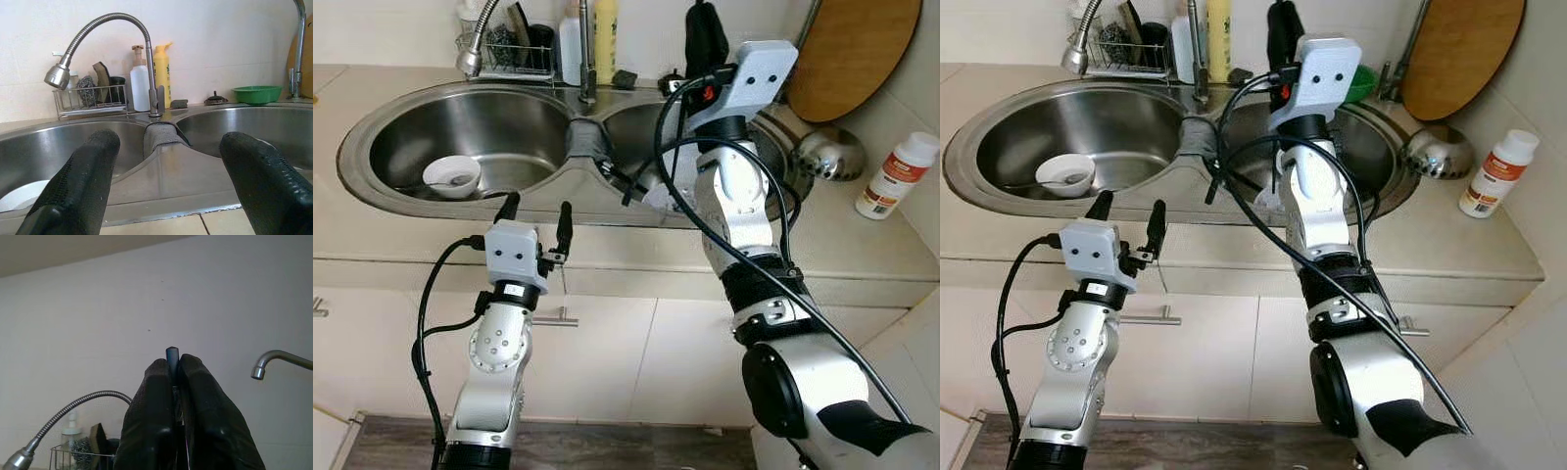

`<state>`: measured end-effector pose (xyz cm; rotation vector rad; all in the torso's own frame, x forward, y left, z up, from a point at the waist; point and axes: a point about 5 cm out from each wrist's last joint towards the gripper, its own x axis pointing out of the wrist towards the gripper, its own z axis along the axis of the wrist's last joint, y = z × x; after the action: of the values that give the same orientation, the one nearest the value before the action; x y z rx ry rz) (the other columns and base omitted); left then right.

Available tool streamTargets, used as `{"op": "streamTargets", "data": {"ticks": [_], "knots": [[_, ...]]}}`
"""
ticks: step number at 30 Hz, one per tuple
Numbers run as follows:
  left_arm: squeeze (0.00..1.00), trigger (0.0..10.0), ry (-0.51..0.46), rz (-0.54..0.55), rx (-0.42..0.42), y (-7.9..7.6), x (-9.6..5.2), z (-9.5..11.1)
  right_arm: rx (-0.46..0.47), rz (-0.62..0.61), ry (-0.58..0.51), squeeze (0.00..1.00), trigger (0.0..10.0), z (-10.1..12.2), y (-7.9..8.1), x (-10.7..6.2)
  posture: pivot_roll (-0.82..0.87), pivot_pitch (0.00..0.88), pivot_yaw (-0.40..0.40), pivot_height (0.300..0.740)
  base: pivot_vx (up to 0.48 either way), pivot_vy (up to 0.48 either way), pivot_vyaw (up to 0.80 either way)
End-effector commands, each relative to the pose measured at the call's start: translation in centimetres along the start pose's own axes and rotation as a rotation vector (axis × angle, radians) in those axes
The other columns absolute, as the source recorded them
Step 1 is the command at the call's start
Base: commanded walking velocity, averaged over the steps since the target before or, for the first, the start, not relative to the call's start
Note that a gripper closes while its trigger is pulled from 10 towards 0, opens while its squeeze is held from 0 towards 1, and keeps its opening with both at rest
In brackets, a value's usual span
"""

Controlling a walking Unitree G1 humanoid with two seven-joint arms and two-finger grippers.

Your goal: Kitchen organization

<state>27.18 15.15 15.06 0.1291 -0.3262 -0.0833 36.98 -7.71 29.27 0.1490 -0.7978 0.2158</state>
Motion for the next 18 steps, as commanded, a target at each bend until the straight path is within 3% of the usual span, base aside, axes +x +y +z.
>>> {"op": "streamTargets", "data": {"ticks": [1, 5, 6, 7, 8, 9, 10, 18], "knots": [[0.0, 10.0, -0.007, -0.011, -0.004, -0.4, -0.1, 0.2, -0.018, -0.005, -0.017, 0.0, 0.0, 0.2, 0.0, 0.0, 0.1, 0.006, -0.055, 0.74, 0.0, 0.0, 0.0], [0.0, 10.0, -0.007, -0.01, -0.004, -0.3, -0.1, 0.2, -0.063, 0.016, -0.023, 0.0, 0.0, 0.0, 0.2, -0.4, 0.1, 0.009, -0.055, 0.74, 0.0, 0.0, 0.0], [0.0, 10.0, -0.007, -0.01, -0.004, -0.3, -0.1, 0.2, -0.086, 0.013, -0.009, 0.0, 4.6, -0.2, 0.2, -0.4, 0.1, 0.009, -0.055, 0.74, 0.0, 0.0, 0.0], [0.0, 10.0, -0.006, -0.009, -0.004, -0.3, -0.1, 0.2, -0.102, 0.009, 0.002, 0.0, 4.6, -0.3, 0.2, -0.5, 0.1, 0.009, -0.055, 0.74, 0.0, 0.0, 0.0], [0.0, 10.0, -0.006, -0.009, -0.004, -0.3, -0.1, 0.2, -0.107, 0.009, 0.002, 0.0, 10.0, -0.4, 0.2, -0.5, 0.1, 0.009, -0.055, 0.74, 0.0, 0.0, 0.0], [0.0, 10.0, -0.006, -0.009, -0.004, -0.3, -0.1, 0.2, -0.11, 0.007, 0.001, 0.45, 10.0, -0.4, 0.2, -0.6, 0.1, 0.01, -0.055, 0.74, 0.0, 0.0, 0.0], [0.0, 10.0, -0.006, -0.009, -0.003, -0.3, -0.1, 0.2, -0.102, 0.007, -0.006, 1.0, 10.0, -0.4, 0.1, -0.6, 0.1, 0.01, -0.055, 0.74, 0.0, 0.0, 0.0], [0.0, 10.0, -0.004, -0.01, -0.004, -0.4, -0.1, 0.2, -0.122, 0.008, 0.016, 1.0, 10.0, -1.0, -0.1, -0.7, 0.1, 0.014, -0.056, 0.74, 0.0, 0.0, 0.0]]}}
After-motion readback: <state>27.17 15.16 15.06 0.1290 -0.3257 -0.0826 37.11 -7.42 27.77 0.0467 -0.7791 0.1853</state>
